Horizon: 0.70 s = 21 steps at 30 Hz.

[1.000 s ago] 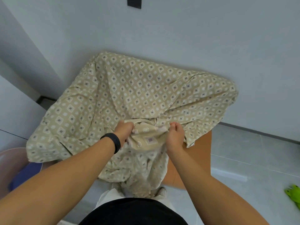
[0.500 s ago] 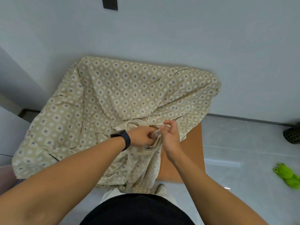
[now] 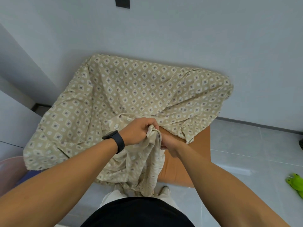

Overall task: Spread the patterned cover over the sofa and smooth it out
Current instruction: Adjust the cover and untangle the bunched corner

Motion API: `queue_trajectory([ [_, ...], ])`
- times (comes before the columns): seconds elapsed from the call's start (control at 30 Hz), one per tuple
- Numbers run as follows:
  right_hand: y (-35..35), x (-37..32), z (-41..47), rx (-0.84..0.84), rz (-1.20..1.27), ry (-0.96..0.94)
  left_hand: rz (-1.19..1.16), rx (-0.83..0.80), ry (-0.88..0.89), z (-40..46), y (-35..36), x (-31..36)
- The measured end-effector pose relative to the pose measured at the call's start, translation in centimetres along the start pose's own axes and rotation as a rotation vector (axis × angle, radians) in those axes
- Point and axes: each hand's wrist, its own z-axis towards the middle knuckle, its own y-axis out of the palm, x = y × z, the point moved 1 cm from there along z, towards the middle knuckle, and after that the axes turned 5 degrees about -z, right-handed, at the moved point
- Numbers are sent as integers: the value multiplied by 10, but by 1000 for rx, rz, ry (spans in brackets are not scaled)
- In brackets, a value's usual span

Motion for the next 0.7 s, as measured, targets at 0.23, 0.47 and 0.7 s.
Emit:
queue_trajectory([
  [0.23,7,19,58,5,57,99,-56,-6,-3,-20,-6,-5],
  [0.47,20,19,26,-30,194,338,-34,-41,-3,-20,-2,-6],
  [0.7,26,39,42,29,334,283,-26,-100,-13,-13,5,-4],
])
